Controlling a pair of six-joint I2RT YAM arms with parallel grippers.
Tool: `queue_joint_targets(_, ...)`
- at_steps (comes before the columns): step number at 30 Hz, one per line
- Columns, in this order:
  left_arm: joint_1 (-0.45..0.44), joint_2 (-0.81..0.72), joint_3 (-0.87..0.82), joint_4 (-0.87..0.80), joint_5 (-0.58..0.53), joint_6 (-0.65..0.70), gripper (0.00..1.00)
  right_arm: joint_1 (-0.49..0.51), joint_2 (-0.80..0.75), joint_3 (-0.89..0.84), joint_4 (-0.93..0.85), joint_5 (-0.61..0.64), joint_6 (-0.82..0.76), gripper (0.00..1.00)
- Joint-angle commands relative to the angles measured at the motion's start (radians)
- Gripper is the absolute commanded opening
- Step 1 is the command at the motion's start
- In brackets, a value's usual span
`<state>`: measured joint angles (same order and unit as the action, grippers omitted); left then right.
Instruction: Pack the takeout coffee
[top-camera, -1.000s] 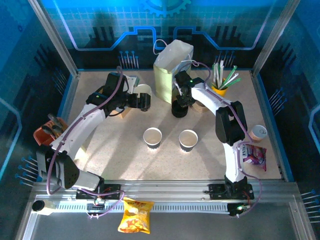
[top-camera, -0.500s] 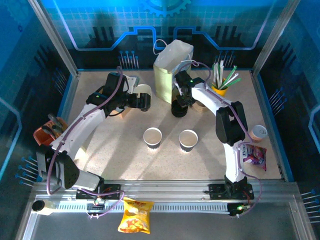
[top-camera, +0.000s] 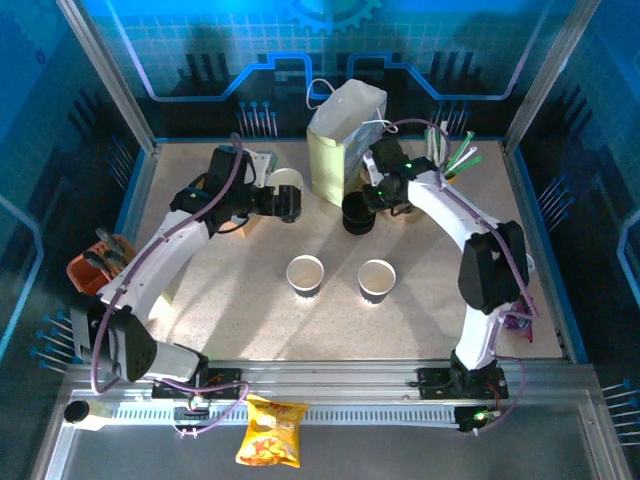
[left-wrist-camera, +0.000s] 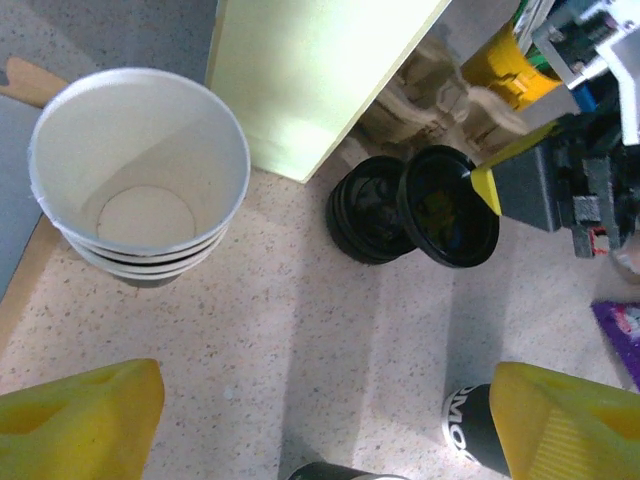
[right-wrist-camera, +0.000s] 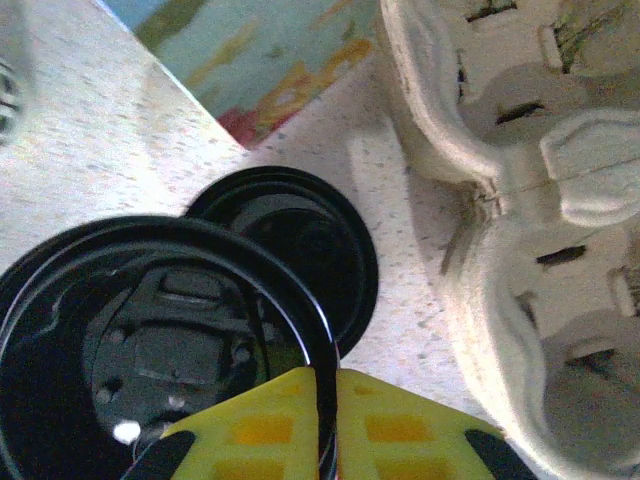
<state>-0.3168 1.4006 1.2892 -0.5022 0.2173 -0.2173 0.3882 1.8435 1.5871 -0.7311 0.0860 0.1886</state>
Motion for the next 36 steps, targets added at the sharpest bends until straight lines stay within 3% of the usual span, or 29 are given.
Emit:
queue_joint_targets(1,-0.001,-0.068,-0.028,0.115,0.090,-0.117,0.85,-0.033,-0.144,-0.074,0.099,-0.229,0.127,0.11)
queue_joint_targets(6,-0.008,-0.154,-0.090,0.370,0.187,-0.366,0.85,-0.038,-0.326,-0.194,0.288,-0.422,0.331,0.11)
queue_joint_targets(10,-0.029,-0.195,-0.149,0.597,0.185,-0.575,0.85,-0.036,-0.426,-0.296,0.504,-0.525,0.553,0.11)
queue_joint_targets(18,-0.071,-0.181,-0.189,0.895,0.136,-0.879,0.86,0.028,-0.503,-0.386,0.802,-0.539,0.833,0.10)
queue_joint_targets(29,-0.106,-0.154,-0.183,0.923,0.067,-0.967,0.92,0.077,-0.502,-0.413,0.994,-0.510,0.992,0.10)
queue_joint_targets(36,-0.108,-0.098,-0.174,1.020,0.121,-1.068,0.93,0.099,-0.468,-0.404,1.079,-0.519,1.035,0.10)
